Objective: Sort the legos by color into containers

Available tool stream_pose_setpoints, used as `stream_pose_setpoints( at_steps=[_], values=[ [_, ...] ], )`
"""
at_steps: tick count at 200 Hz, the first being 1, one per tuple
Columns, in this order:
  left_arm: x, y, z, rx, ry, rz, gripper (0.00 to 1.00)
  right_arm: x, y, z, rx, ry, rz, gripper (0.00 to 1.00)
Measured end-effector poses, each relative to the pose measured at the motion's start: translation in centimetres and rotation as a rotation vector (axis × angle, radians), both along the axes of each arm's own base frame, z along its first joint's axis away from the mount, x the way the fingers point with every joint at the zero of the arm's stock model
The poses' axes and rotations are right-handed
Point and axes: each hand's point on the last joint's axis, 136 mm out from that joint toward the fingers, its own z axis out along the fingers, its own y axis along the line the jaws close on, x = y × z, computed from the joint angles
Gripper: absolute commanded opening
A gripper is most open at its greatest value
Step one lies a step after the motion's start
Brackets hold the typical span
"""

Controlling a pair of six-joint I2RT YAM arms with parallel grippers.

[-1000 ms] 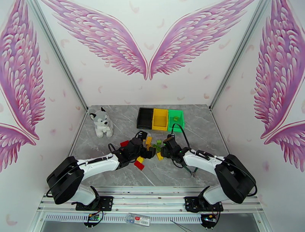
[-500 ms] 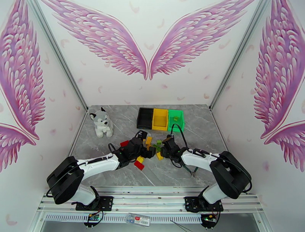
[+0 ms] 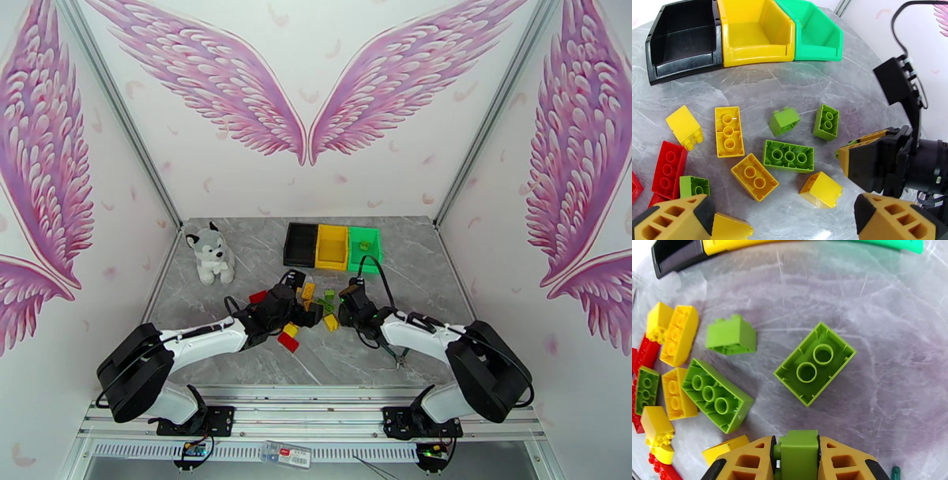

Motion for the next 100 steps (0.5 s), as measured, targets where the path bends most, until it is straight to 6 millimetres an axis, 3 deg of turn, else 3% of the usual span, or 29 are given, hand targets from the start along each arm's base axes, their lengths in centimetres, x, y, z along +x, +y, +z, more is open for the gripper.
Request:
stream_pose_setpoints(
  at_steps=[20, 39, 80, 100],
  values=[
    [-0.1, -0.1, 0.0, 0.005, -0.004, -0.006, 0.99, 0.5, -0.6, 1.7, 0.003, -0.030, -0.020, 0.22],
    [-0.3, -0.3, 0.1, 0.016, -0.014, -0.010, 0.99, 2.5, -1.6, 4.3, 0.018, -0.083, -0.064, 0.21],
    [-0.9, -1.5, 1.0, 0.040, -0.056, -0.044, 0.99, 9.9, -5.0, 12.0, 0.062, -0.239, -0.215, 0.21],
    [-1.2, -1.9, 1.3, 0.056, -0.074, -0.055, 0.99, 13.9, -6.5, 13.6, 0.060, -0.264, -0.270, 0.21]
  ],
)
